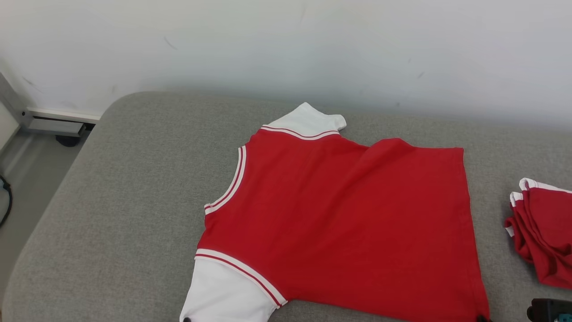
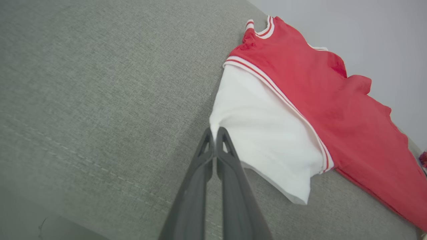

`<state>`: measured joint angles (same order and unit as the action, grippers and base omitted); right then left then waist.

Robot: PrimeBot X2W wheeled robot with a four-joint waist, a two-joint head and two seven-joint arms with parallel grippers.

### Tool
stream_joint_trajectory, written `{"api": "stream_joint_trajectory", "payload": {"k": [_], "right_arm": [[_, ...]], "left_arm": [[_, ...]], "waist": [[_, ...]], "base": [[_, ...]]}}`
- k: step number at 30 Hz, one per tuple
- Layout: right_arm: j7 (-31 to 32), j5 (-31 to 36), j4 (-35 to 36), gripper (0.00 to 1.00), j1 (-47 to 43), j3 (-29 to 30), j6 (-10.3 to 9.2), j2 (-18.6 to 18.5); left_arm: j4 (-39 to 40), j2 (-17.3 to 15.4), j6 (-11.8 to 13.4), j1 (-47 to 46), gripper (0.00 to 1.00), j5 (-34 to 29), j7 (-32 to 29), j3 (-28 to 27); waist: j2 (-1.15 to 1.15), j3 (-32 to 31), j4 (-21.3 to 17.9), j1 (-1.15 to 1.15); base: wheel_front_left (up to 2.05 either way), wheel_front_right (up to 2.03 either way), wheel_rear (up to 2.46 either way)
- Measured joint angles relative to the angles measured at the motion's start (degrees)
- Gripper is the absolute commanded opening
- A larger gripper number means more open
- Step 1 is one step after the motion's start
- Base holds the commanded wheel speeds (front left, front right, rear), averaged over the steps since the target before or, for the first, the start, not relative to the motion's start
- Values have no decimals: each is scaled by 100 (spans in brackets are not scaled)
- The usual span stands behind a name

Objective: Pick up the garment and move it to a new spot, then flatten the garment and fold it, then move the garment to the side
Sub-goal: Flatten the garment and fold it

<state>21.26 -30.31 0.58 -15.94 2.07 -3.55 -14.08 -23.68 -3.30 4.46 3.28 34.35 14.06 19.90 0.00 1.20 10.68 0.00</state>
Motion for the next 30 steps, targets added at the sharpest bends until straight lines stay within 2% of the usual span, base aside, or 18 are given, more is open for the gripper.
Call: {"api": "stream_joint_trajectory", "payload": {"k": [1,2,3,10,15,21,30], "right_arm": [[0,0,-1,88,1,-1,0,1],[1,0,-13,88,5,-5,1,0],[18,0,-45,100,16,-8,2,-3],[19,13,-391,100,122,73,60,-158],[-475,32,-446,100,218,379,53,-146],[-1222,181,-431,100,531,430,54,-31],[-2227,237,-367,100,738,322,85,441]], "left_arm": [[0,0,-1,-1,100,0,-40,21],[-5,-1,-3,-1,100,4,-57,49],[-9,0,-38,-1,100,16,-103,68],[-14,2,-44,-31,100,110,-244,51],[80,-198,26,-292,100,113,-171,-250],[497,-620,114,-737,100,-489,-19,-423],[832,-999,109,-971,100,-1232,-4,-79]], "waist": [[0,15,-11,0],[0,31,-24,0],[0,45,-40,0],[0,119,-153,0],[0,68,-186,0],[0,-94,-233,0],[0,-342,-440,0]], "base": [[0,0,0],[0,0,0],[0,0,0],[0,0,0],[0,0,0],[0,0,0],[0,0,0]]}}
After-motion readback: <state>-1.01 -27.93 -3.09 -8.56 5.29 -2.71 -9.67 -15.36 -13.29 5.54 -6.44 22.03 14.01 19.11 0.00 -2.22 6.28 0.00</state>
